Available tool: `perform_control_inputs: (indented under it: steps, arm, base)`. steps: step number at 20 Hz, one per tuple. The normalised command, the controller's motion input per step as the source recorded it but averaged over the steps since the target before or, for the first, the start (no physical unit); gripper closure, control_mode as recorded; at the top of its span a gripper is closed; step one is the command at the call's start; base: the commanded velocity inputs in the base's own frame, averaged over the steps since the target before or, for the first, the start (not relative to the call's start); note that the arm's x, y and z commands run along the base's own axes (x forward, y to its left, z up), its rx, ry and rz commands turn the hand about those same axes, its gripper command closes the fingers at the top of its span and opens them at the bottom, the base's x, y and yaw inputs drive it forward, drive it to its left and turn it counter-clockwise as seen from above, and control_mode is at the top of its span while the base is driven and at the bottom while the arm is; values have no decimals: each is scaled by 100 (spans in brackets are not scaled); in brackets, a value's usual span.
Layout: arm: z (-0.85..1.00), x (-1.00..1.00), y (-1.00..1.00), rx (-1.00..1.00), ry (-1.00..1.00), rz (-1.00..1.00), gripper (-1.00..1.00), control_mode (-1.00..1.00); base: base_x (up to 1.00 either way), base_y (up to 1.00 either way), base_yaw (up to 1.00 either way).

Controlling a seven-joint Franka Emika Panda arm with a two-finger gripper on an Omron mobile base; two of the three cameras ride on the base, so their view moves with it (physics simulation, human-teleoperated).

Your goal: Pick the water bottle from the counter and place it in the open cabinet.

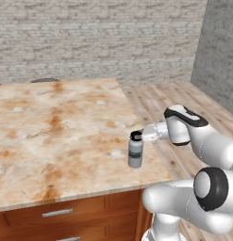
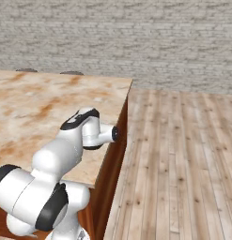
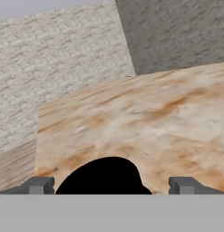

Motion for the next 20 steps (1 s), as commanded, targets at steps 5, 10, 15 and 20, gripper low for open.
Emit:
perform_control_inputs:
  steps: [5, 10, 15, 20]
  arm:
    - [-17, 0, 17, -2, 6, 0, -100, -100]
    - [-38, 0, 6, -6, 4, 0, -100, -100]
    - [-64, 0, 11, -19, 7, 2, 100, -100]
    - [-2, 0, 0, -1, 0, 0, 100, -100]
  base:
    - [0, 0, 0]
    - [0, 0, 0]
    - [0, 0, 0]
    - [0, 0, 0]
